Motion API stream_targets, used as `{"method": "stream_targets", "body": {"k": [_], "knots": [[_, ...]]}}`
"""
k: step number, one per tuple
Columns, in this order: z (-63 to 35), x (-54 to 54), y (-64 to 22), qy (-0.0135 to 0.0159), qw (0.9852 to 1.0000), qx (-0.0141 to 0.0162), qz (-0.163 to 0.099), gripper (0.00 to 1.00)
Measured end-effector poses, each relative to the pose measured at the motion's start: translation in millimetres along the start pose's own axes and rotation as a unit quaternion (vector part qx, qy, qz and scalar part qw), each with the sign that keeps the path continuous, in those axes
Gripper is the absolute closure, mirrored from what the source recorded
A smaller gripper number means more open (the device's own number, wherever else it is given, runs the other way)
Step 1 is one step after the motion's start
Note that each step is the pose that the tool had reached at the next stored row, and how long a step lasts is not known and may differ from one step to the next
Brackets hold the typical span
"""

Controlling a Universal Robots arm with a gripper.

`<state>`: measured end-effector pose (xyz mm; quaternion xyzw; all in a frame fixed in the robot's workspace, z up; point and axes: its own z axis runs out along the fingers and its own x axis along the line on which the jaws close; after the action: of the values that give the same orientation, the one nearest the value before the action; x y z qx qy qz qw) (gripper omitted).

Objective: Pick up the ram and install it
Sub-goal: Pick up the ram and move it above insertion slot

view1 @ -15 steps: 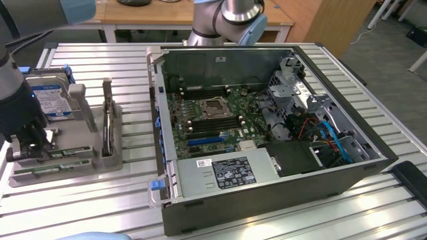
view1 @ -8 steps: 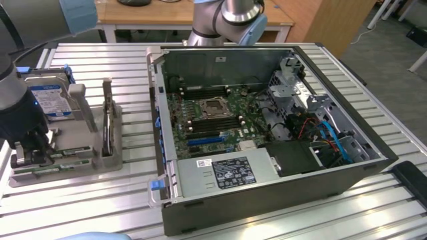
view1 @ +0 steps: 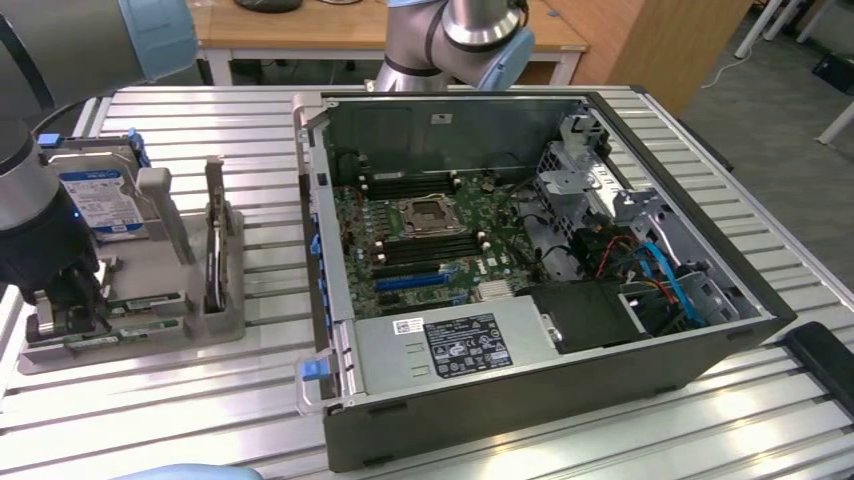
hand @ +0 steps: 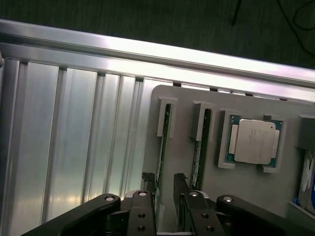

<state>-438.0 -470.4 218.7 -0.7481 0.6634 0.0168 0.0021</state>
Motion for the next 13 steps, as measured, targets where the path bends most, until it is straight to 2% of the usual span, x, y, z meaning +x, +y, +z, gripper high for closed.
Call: {"method": "stream_targets", "body": {"k": [13], "knots": [[13.5, 0.4, -0.3, 0.0, 1.0, -0.0001, 0.0, 0.71]]}}
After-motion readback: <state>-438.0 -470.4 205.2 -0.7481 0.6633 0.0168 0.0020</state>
